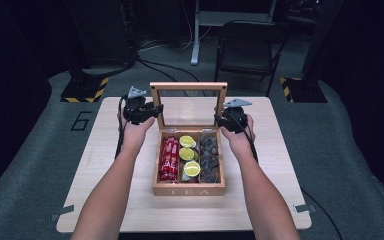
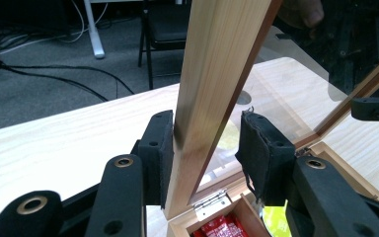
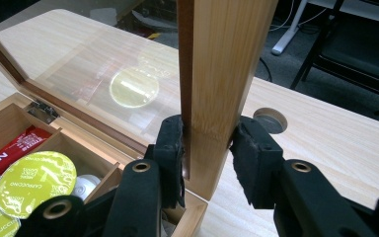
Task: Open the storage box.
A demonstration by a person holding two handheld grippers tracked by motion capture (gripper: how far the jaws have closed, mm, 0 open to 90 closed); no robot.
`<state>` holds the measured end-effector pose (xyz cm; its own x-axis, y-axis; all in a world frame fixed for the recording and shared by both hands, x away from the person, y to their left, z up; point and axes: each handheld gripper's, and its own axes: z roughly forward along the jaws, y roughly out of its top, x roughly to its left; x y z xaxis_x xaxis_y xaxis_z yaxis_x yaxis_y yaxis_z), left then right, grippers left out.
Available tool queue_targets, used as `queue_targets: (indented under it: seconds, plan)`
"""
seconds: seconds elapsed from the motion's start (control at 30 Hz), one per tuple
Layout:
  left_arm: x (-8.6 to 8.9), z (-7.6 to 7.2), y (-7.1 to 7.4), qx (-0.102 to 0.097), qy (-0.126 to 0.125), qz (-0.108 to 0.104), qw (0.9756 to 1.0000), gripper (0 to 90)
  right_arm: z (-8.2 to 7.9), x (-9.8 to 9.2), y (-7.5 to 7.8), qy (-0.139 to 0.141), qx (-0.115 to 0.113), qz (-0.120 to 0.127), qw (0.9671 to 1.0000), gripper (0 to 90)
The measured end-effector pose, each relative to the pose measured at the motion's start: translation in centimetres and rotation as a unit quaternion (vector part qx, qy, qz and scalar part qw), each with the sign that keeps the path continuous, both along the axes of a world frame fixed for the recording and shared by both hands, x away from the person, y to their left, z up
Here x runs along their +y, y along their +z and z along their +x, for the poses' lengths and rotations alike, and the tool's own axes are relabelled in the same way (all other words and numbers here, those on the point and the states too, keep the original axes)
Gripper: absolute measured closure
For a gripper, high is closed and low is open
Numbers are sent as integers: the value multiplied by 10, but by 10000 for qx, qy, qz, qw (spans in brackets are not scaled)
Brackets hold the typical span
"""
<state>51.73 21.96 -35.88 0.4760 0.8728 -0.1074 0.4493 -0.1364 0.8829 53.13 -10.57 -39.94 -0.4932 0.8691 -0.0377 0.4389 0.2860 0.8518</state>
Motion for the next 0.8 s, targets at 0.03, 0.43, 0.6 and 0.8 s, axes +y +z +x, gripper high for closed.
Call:
queue_targets:
  seconds: [0.03, 0.43, 0.6, 0.8]
  plan:
    - [0, 0, -1, -10, -2, -31, 10000, 560, 0, 0, 0, -3, 7, 13, 10000, 648]
    - [-4, 5, -21, 121, 89, 80, 9999, 586, -1, 2, 2, -51, 68, -45, 10000, 648]
    - [-4, 6, -26, 115, 86, 135, 9998, 592, 0, 1, 2, -36, 72, -44, 10000, 648]
    - [0, 6, -33, 58, 72, 66, 9999, 638, 1, 2, 2, -77, 91, -47, 9999, 647]
